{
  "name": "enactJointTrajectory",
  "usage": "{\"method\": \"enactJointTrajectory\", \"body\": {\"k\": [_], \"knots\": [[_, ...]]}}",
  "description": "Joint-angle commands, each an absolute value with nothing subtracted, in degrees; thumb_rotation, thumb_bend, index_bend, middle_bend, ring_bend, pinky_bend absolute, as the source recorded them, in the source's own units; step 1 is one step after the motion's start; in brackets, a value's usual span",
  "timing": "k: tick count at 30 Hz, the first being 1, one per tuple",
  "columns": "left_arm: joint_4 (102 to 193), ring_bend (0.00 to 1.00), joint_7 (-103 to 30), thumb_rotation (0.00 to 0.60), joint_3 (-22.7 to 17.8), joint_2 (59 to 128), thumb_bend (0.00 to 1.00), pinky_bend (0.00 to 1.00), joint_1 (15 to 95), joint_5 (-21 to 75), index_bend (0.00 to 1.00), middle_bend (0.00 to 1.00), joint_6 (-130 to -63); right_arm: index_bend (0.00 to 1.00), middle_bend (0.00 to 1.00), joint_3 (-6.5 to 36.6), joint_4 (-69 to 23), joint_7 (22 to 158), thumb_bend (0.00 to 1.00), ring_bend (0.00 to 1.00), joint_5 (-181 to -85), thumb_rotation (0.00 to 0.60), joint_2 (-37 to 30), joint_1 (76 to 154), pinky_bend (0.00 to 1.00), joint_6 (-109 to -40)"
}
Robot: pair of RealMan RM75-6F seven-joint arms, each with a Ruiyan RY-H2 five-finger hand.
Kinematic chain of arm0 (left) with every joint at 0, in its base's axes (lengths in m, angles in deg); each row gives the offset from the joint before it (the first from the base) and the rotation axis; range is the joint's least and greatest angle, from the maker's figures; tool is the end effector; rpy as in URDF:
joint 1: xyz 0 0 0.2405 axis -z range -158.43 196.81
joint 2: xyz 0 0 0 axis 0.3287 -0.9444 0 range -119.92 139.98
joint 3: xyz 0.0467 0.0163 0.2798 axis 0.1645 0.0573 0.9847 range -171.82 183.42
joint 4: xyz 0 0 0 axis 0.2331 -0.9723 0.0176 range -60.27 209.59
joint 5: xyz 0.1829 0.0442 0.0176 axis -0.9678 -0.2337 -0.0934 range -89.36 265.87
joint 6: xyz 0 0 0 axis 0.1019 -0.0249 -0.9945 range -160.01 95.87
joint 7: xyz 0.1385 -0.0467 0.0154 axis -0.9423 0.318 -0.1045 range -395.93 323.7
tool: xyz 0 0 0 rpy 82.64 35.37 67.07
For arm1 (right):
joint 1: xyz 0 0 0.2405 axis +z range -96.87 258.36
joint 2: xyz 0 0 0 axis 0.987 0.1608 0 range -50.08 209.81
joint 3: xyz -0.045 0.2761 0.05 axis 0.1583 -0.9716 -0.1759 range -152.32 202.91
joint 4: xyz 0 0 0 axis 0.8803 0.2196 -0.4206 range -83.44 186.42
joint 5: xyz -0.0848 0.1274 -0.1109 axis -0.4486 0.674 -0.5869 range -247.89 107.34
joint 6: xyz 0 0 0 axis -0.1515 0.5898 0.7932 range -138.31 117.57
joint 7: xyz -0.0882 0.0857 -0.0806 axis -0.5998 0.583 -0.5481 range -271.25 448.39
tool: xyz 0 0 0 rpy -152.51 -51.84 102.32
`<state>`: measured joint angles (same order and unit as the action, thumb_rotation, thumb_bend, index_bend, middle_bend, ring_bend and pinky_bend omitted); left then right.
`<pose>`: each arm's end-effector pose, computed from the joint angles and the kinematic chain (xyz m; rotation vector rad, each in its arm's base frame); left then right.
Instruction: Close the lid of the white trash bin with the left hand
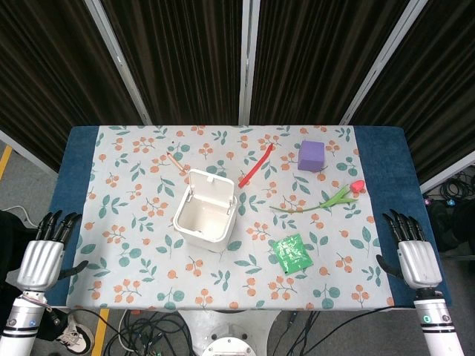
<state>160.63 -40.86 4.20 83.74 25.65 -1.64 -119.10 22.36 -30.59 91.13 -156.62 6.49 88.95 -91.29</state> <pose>-0.3208 0.1896 0.1399 -1.4583 -0.8276 -0.9497 -0.3408 -0.2062 0.1400 1.4441 -0.9424 0.9254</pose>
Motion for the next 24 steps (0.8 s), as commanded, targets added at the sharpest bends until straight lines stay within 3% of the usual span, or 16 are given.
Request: {"method": "enactJointTrajectory", "body": {"k": [1, 19, 21, 24], "knots": [[160.6, 0.01, -40.9, 0.600, 4.1, 83.9, 0.03, 0.03, 25.8, -1.8, 0.11, 0.12, -119.1, 0.00, 0.00, 22.4, -30.7, 91.3, 0.19, 0.00, -156.9, 0.600, 6.5, 89.0, 0.00, -91.5], [164.2, 0.01, -39.2, 0.600, 3.6, 80.3, 0.04, 0.03, 26.5, -3.4, 0.11, 0.12, -120.1, 0.00, 0.00, 22.9, -29.2, 92.4, 0.22, 0.00, -156.6, 0.600, 6.0, 88.9, 0.00, -90.8], [165.2, 0.01, -38.5, 0.600, 3.2, 79.5, 0.09, 0.02, 27.0, -3.8, 0.11, 0.12, -120.1, 0.00, 0.00, 22.6, -29.2, 92.7, 0.25, 0.00, -156.5, 0.600, 6.2, 88.7, 0.00, -91.2], [167.0, 0.01, -35.5, 0.600, 2.9, 78.0, 0.32, 0.03, 28.0, -4.8, 0.11, 0.12, -119.6, 0.00, 0.00, 22.7, -28.9, 93.2, 0.25, 0.00, -156.9, 0.600, 6.1, 88.6, 0.00, -91.6]]}}
